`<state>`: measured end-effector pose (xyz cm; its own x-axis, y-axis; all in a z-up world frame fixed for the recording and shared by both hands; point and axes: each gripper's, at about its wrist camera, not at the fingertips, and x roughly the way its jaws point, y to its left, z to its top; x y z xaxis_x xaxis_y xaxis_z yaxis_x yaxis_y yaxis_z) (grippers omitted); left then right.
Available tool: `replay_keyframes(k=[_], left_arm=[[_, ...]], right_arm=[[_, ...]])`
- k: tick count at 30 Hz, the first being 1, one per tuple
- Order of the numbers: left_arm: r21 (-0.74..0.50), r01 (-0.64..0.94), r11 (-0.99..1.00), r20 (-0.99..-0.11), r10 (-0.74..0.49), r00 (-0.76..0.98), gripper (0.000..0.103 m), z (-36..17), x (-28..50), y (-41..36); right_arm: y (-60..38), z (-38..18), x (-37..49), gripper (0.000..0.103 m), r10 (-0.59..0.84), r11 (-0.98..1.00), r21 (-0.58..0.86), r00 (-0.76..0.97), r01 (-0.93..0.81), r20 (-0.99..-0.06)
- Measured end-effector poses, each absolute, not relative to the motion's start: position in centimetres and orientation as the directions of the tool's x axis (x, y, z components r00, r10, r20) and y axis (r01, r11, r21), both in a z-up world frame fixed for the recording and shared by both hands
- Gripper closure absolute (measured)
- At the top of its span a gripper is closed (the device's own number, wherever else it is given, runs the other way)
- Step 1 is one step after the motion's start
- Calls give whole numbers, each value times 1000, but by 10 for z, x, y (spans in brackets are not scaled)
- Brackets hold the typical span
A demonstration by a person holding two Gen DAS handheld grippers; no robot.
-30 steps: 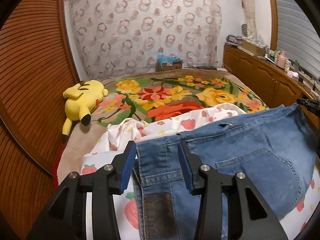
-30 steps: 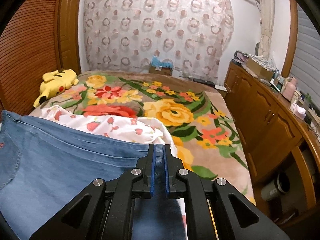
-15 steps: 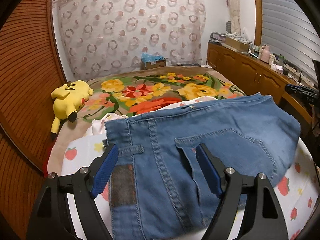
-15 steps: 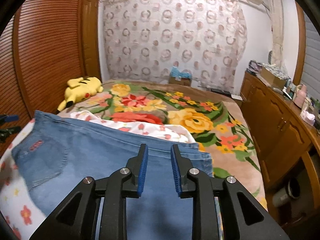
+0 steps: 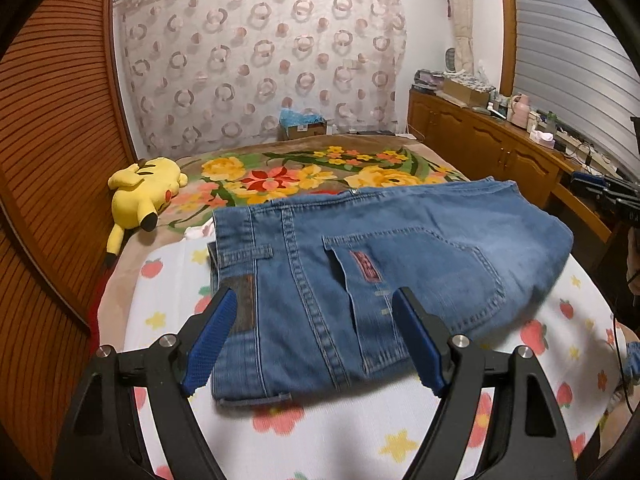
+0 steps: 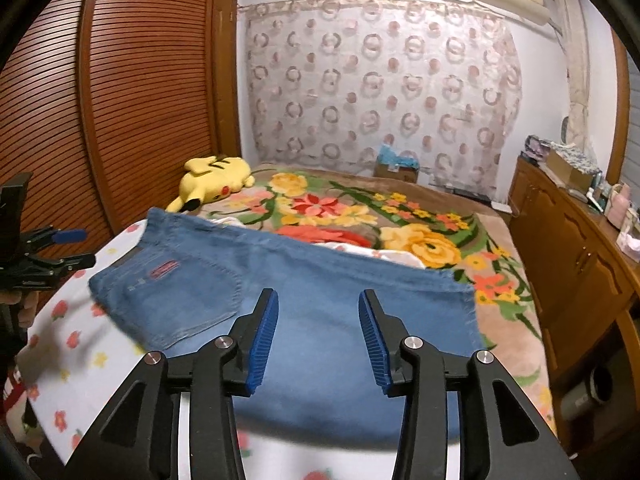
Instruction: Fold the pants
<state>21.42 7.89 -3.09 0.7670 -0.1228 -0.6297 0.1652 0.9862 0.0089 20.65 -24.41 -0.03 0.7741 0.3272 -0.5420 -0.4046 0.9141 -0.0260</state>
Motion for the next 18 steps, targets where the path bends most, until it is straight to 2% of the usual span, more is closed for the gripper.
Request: replay_keyframes(k=[10,18], left_arm=[[-15,148,989,-638,-123,760,23,-42,190,91],[-27,121,992,-671,-108,734,23,-64,188,109]], right_arm=[[-234,0,189,58,392,887,25,724,-461,-567],[-219,-33,200,58,409,871,65,648,-486,-643]])
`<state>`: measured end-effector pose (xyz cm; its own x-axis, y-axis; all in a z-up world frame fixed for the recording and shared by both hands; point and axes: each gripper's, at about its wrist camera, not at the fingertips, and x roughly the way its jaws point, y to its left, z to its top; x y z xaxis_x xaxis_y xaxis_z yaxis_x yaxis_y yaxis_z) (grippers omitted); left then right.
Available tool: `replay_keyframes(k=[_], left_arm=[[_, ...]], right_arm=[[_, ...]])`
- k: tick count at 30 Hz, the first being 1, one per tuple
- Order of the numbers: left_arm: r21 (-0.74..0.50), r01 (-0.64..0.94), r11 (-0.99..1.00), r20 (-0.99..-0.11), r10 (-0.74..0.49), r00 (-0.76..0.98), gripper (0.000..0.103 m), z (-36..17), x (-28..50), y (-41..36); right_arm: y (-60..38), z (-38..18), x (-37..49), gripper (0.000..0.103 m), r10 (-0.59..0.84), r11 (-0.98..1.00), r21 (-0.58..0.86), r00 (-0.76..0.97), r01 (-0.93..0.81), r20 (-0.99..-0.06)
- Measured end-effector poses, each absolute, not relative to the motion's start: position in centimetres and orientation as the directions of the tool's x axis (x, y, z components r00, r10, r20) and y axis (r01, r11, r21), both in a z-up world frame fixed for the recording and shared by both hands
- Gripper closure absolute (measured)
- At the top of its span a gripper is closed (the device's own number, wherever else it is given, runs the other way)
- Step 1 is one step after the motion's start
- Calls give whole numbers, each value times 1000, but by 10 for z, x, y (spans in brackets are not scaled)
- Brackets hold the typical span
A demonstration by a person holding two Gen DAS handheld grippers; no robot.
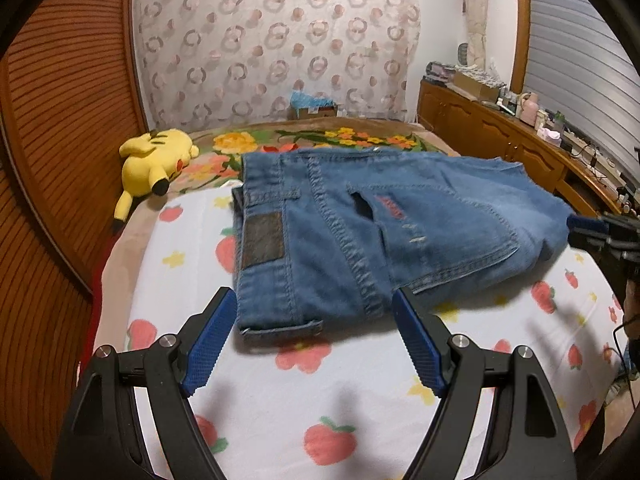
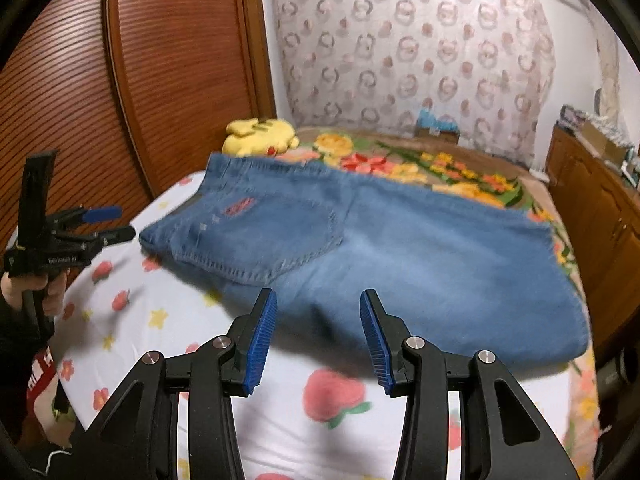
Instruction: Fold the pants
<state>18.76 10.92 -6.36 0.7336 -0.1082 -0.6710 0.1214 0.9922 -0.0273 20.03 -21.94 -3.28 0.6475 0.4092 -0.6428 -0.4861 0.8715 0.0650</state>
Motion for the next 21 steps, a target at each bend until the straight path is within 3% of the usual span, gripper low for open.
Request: replay_keyframes(k=[7,14,16,21], left_arm=[[-35,106,994,-704,-100,703,23,-82,197,124],[-39,97,994,-739,-94,667,41,-98,210,134],[-43,90,995,-748,-92,657,45,-101,213,136],[-69,114,991,-755,-127,643,57,-104,218,135]], right_arm=[[-205,-60,216,58,380,867,40,606,-497,-699],[-189,-68,230,57,322,861,-56,627,-505,-710],[-180,-76,227,51,320,848,-74,619,-525,-717],[-166,-92,239,50,304,820,-95,571,-564,-763]])
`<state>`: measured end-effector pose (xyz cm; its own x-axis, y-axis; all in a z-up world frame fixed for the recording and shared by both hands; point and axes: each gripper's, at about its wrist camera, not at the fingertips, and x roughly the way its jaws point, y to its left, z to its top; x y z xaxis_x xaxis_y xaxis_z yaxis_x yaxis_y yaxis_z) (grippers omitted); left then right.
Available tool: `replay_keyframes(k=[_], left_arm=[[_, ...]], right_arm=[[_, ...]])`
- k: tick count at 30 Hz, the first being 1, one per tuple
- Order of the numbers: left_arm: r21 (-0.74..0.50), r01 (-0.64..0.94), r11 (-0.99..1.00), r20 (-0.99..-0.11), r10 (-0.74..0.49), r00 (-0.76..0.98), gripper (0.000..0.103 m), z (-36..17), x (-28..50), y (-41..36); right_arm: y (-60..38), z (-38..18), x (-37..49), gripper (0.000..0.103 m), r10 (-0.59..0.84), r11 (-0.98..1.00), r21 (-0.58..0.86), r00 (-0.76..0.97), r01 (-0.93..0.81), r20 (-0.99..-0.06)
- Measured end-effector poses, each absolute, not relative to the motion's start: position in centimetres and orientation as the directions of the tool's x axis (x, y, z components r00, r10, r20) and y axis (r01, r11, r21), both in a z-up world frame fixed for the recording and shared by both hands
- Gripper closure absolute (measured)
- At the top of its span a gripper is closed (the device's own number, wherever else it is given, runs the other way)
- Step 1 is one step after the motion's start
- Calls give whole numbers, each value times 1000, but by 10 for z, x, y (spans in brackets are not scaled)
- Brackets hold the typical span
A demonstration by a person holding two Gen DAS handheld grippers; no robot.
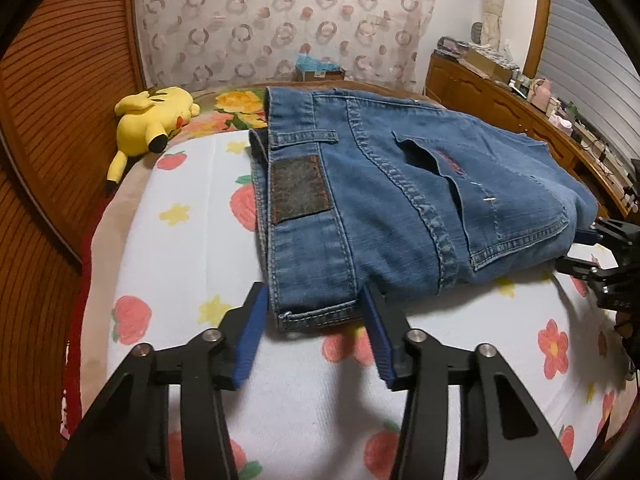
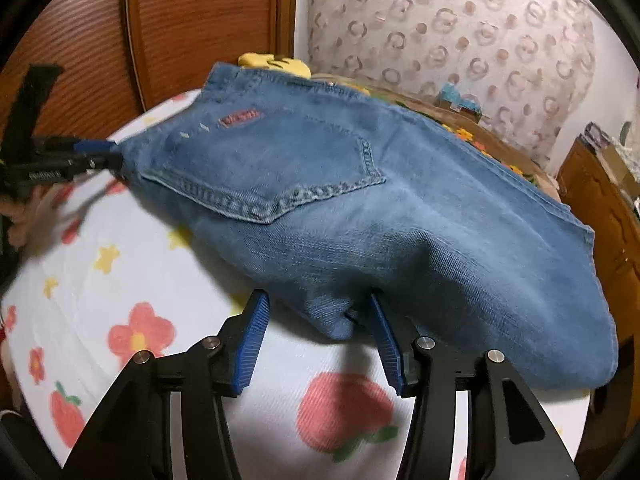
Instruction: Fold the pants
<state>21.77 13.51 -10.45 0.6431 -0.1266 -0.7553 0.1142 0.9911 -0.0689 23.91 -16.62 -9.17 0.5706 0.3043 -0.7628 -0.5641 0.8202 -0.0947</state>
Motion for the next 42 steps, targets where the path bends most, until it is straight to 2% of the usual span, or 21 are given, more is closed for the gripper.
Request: replay_keyframes(k=[9,11,13,15,16,32,42], left_arm=[[-65,117,991,-762,-124,635,61,-105,221,135],[-53,117,992,-760,-116,639,62,-105,220,133],[-50,126,991,-755,-120,644,78,-103,218,131],[-26,131,991,-751,-106,652,97,-98,215,126],[-6,126,992,-746,-88,660,97,-96,215,125],[-6,115,993,-591,-96,801,99,12,201,121],[10,114,993,-473,-95,876,99,70,139,125]], right_arm=[[-165,-95,243,50,301,810,-107,566,-576,-767],[-170,-93,240,61,301,807,-118,574,-579,-761],[-173,-92,239,90,288,808,-143,594,-572,-751],[-177,-90,239,97,316,803,-118,585,-584,-747],[-178,-88,238,100,319,806,-117,591,-581,-741],[-186,-21,213,102,358,842,-134,728,-522,-585],[-200,-4,131,102,375,849,-154,783,-505,-496]])
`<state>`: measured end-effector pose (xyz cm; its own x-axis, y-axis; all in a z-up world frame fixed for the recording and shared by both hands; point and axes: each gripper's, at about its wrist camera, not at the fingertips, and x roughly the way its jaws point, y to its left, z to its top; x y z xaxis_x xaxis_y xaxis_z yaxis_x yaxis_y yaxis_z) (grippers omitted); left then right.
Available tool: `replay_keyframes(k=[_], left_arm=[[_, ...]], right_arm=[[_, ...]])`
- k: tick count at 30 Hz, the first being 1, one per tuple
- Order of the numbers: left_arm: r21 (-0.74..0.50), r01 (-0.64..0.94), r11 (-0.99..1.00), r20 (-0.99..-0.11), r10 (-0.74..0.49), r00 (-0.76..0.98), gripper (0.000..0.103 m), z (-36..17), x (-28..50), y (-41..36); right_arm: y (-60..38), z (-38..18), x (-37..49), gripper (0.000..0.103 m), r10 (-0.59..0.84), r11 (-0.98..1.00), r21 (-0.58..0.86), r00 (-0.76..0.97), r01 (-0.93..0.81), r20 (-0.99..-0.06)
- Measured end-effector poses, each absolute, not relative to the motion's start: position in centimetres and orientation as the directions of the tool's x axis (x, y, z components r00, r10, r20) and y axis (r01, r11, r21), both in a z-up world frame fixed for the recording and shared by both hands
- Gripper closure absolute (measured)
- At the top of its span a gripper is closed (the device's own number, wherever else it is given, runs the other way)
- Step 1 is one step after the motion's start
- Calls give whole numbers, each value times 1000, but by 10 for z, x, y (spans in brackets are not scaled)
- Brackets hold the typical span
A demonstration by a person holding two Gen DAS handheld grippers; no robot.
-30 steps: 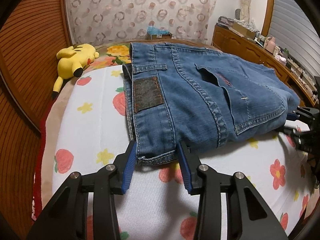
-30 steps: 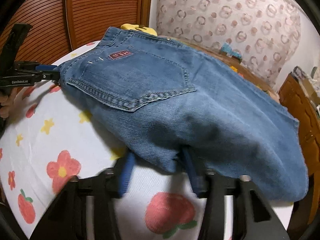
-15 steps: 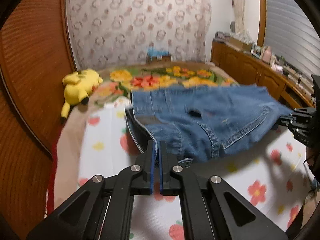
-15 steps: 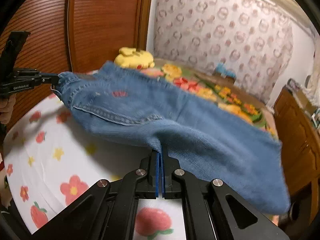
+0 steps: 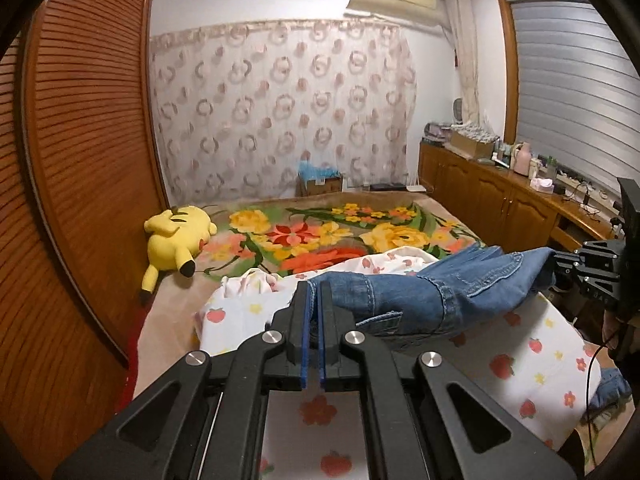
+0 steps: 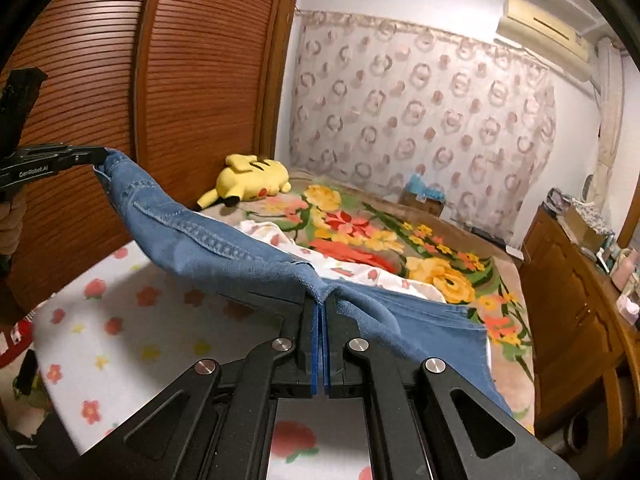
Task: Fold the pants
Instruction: 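Lift the leg with the right tool and fold it over the jeans, then open both tools and move them over the folded jeans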
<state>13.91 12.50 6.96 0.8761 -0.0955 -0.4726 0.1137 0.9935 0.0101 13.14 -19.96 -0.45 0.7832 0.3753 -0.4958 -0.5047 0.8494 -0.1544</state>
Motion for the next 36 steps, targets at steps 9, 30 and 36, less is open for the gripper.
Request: replay_keyframes(k=[9,30,36], left_arm=[[0,124,992,-531,-105,840,99,28,63,126],[-38,163,986,-631,-150,761,96,-30,22,103],[-31,172,985,-609,-155,778,53,-22,27,97]], right_arm=[[-212,-48,66,102,448,806,-98,711,-583,-542],[-241,-91,78,102,496,807,86,592,-584,-635],[-243,-92,72,101,494,813,85,604,-576,-625]])
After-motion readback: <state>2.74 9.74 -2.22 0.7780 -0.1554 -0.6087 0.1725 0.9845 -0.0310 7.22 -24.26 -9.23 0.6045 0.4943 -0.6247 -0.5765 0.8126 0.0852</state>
